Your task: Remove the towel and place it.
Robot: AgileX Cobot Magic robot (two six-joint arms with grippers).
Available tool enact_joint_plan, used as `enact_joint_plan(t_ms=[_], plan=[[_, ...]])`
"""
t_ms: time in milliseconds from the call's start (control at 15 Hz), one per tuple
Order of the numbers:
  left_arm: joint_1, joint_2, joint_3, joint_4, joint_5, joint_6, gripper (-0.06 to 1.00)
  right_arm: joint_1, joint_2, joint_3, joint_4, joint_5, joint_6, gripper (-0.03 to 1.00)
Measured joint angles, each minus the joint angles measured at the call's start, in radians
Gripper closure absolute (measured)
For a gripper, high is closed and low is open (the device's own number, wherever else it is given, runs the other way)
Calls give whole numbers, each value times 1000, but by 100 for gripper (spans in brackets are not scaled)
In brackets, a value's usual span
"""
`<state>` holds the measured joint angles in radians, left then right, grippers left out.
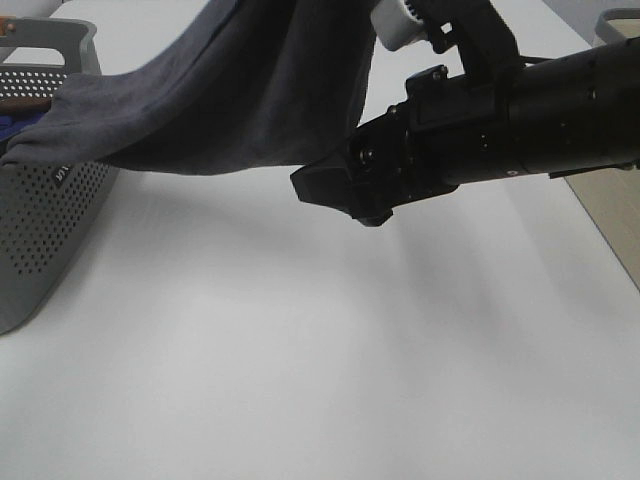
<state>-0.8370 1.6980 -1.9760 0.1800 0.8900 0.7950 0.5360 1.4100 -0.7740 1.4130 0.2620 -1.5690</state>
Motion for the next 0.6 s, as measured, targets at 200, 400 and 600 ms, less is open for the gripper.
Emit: enact_joint_plan(t_ms=[200,400,600], plan=[[3,0,0,-5,33,-3,94,0,-25,0,1,-8,3,19],[3,0,0,-32,25,-3,94,0,11,0,1,7,3,19],[3,0,0,-31,25,-28,94,0,19,20,0,9,5,20]])
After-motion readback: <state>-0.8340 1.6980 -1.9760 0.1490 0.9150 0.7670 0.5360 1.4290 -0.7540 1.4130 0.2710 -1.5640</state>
